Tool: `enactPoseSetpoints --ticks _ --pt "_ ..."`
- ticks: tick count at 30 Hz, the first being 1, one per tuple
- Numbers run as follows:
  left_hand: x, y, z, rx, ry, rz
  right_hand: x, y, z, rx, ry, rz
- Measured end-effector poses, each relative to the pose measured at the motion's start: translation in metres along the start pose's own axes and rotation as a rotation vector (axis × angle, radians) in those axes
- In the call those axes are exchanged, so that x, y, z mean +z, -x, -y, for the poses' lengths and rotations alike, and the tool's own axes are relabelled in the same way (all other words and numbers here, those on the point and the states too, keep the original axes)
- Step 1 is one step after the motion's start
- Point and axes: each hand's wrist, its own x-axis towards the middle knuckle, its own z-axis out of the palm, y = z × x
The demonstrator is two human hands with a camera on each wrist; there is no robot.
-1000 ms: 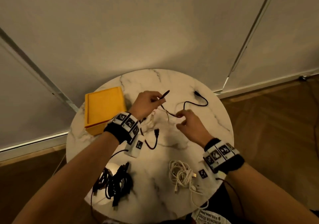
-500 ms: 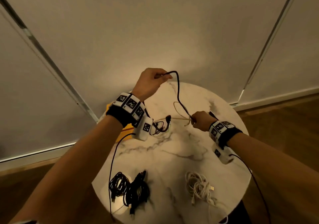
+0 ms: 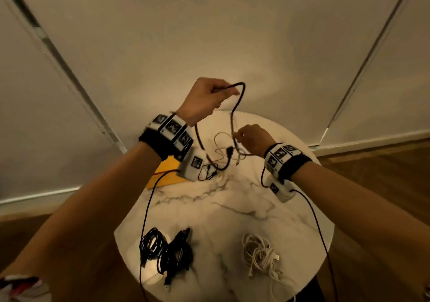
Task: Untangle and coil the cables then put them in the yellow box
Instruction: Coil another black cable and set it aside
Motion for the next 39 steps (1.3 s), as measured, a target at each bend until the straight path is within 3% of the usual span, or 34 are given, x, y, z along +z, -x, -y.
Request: enactPoseSetpoints --ticks 5,13,17,20,23,26,29,35,39 --pt "-0.018 -0.009 -0.008 -0.063 0.109 -0.165 0.004 -0.001 -0.002 0.028 -0.07 -0.014" --pt "-0.031 -0.012 -0.014 -0.083 0.161 -0.145 0.018 -0.005 -0.013 0.065 -0.176 0.03" --pt "-0.044 -0.015 -0.027 -0.051 0.168 -0.175 0.026 -0.009 -0.023 0.125 -0.107 0.106" --pt "-0.053 -0.016 -0.031 -0.038 0.109 -0.123 0.02 -0.011 -0.022 0.114 -0.216 -0.094" --pt "-0.054 -0.014 -0.034 -0.016 -0.009 -0.005 0.0 -0.019 -0.004 -0.042 -0.371 -0.294" --pt "-0.058 -0.018 -0.043 0.02 -0.002 -0.041 -0.009 -0.03 0.02 -0.164 -0.262 -0.091" --pt "-0.072 -0.022 -0.055 0.053 0.035 -0.127 0.006 -0.035 0.025 -0.119 -0.09 0.094" --pt "-0.1 -0.023 -0.059 0.151 0.023 -0.21 0.037 -0.022 -0.003 0.063 -0.279 0.18" --pt "-0.099 -0.024 -0.05 0.089 0.069 -0.201 0.024 -0.02 -0.015 0.198 -0.544 0.084"
